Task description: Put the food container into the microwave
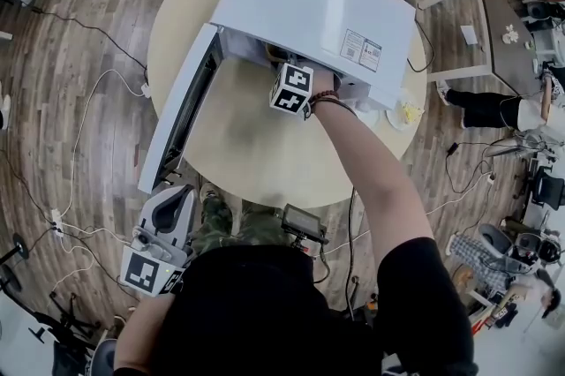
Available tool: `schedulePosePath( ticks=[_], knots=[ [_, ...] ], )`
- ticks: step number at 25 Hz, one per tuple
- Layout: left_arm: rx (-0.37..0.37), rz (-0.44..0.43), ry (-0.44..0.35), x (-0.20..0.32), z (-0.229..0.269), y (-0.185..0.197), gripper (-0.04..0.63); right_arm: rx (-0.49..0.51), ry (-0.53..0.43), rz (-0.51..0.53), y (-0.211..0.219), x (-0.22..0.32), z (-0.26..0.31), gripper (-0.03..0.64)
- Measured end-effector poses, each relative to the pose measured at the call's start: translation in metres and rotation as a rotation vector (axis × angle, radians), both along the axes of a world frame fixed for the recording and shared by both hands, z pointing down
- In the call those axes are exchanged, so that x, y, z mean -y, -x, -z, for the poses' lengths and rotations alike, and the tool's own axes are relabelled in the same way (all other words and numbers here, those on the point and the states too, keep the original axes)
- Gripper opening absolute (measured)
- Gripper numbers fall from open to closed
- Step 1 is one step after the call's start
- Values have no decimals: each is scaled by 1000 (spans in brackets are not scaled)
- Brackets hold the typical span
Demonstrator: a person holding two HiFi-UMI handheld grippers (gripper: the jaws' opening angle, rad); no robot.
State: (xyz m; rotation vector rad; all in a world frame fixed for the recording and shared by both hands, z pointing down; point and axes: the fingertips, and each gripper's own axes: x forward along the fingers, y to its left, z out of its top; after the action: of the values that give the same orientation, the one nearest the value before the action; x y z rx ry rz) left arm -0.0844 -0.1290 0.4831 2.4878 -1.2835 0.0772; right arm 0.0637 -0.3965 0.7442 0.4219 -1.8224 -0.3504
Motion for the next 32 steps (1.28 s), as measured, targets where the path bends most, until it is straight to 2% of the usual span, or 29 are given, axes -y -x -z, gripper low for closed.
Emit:
schedulePosePath(
  ticks=[4,11,15,18,22,27,32],
  knots=[
    [1,-7,-1,0,0,-3,18,33,-63,-4,2,2,5,230],
    [9,-36,-15,4,4,-8,18,136,-191,-29,4,-24,30,225],
    [-3,-54,-46,12,11,-13,18,189,-179,-50,-1,-64,44,199],
    [-17,-78,-80,21,20,-18,18,209,-122,-105,-8,-103,50,170],
    [-34,-120,-130,30,38,-28,18,253,-38,-185,-15,-159,71,61],
    [-58,-186,-204,38,61,-44,18,380,-88,-264,-14,-201,136,21],
    [-77,-247,-271,40,84,-59,18,538,-124,-368,-4,-228,204,15]
  ],
)
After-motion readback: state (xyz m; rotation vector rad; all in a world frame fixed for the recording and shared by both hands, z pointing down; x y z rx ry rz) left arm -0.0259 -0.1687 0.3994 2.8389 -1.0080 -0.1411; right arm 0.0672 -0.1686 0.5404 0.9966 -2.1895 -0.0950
